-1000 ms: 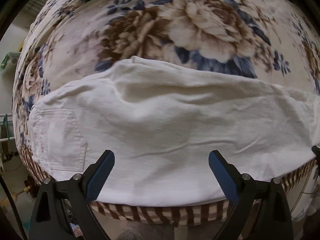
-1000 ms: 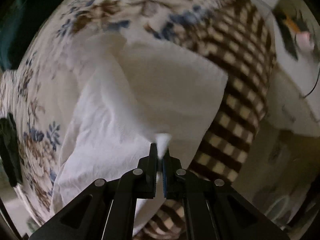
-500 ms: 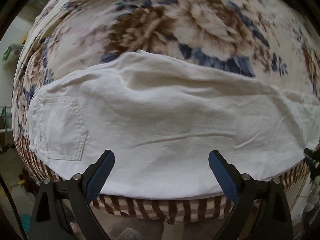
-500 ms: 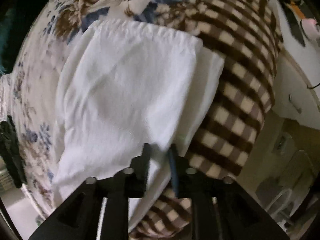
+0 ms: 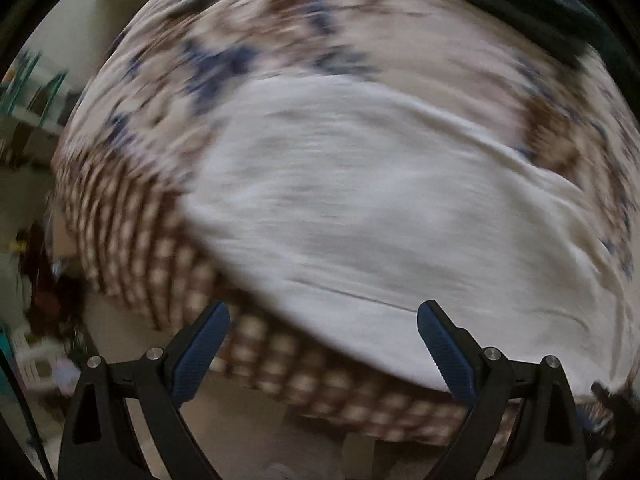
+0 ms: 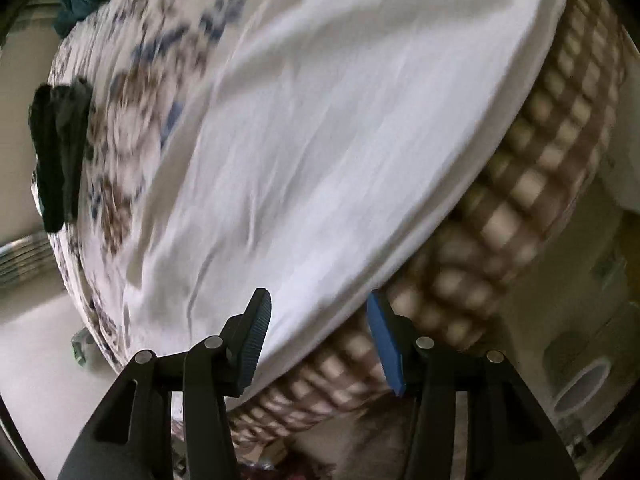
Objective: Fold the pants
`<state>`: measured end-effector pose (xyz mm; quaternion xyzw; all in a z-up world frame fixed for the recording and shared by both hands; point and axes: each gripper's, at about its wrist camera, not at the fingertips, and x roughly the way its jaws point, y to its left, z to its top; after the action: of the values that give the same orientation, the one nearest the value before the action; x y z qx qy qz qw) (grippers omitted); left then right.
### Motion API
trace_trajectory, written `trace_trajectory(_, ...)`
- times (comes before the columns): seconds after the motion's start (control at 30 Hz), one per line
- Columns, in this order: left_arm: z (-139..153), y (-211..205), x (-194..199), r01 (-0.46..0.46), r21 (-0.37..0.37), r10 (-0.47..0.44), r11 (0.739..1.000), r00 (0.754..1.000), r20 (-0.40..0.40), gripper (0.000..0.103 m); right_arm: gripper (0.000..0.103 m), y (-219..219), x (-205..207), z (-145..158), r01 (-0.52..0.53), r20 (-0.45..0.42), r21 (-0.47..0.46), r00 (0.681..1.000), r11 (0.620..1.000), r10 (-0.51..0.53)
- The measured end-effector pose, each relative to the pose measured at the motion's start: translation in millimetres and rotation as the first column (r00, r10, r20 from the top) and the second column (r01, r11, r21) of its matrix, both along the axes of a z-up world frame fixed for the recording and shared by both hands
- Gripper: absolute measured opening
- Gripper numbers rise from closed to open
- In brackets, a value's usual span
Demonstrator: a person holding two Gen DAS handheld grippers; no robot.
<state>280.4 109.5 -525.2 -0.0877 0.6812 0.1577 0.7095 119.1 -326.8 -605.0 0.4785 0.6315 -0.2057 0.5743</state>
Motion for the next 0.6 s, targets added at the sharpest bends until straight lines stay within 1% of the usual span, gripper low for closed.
trace_trajectory(0.07, -9, 37, -6, -0.073, -0.008, 0.073, 0.997, 0.997, -0.004, 0.096, 0.053, 22, -1, -8, 0.038, 0.015, 0.014, 0.999, 0.999, -0.038)
trace_trajectory(0.17, -30, 78, -9, -0.167, -0.053, 0.166, 0.985, 0.986, -0.025, 0.096, 0.052, 42, -2, -24, 0.09, 0.038, 0.038, 0.995, 0.995, -0.092)
trace_trajectory(0.2, -36, 87, -10, -0.195, -0.077, 0.193, 0.978, 0.981, -0.033, 0.096, 0.045, 44, -5, -28, 0.112, 0.057, 0.056, 0.992, 0.992, -0.115)
trace_trajectory(0.23, -47, 97, -11, -0.233, -0.129, 0.23, 0.964, 0.973, -0.038, 0.096, 0.038, 51, -3, -35, 0.123, 0.067, 0.068, 0.99, 0.99, -0.127)
trace_trajectory(0.27, -54, 103, -11, -0.255, -0.153, 0.251, 0.955, 0.967, -0.044, 0.094, 0.025, 53, -3, -40, 0.13, 0.065, 0.064, 0.989, 0.989, -0.134)
trace_trajectory(0.3, -60, 106, -11, -0.273, -0.177, 0.269, 0.945, 0.962, -0.048, 0.081, 0.012, 55, -4, -41, 0.143, 0.062, 0.053, 0.987, 0.988, -0.146)
trace_trajectory(0.33, -66, 109, -12, -0.292, -0.226, 0.289, 0.929, 0.956, -0.046, 0.069, 0.011, 57, -6, -42, 0.155, 0.052, 0.036, 0.986, 0.987, -0.157)
trace_trajectory(0.37, -71, 109, -12, -0.306, -0.29, 0.308, 0.907, 0.951, -0.038, 0.042, 0.009, 57, -11, -41, 0.164, 0.054, 0.034, 0.985, 0.986, -0.165)
trace_trajectory(0.4, -71, 106, -11, -0.303, -0.295, 0.308, 0.906, 0.951, -0.03, 0.036, 0.008, 59, -14, -38, 0.162, 0.061, 0.031, 0.985, 0.986, -0.164)
trace_trajectory(0.43, -68, 103, -12, -0.292, -0.282, 0.301, 0.914, 0.954, -0.014, 0.033, 0.008, 58, -16, -33, 0.154, 0.066, 0.024, 0.986, 0.988, -0.155)
trace_trajectory(0.47, -61, 99, -15, -0.271, -0.265, 0.285, 0.925, 0.959, 0.013, 0.025, 0.007, 59, -17, -25, 0.139, 0.078, 0.016, 0.987, 0.99, -0.139)
trace_trajectory(0.5, -54, 95, -18, -0.256, -0.257, 0.273, 0.932, 0.961, 0.033, 0.022, 0.007, 60, -17, -19, 0.122, 0.085, 0.009, 0.989, 0.993, -0.122)
trace_trajectory(0.53, -46, 93, -24, -0.243, -0.253, 0.264, 0.936, 0.963, 0.052, 0.022, 0.007, 62, -18, -12, 0.102, 0.084, 0.0, 0.991, 0.995, -0.102)
trace_trajectory(0.6, -42, 90, -29, -0.23, -0.247, 0.251, 0.941, 0.966, 0.058, 0.021, 0.007, 67, -16, -6, 0.055, 0.068, -0.017, 0.996, 0.998, -0.054)
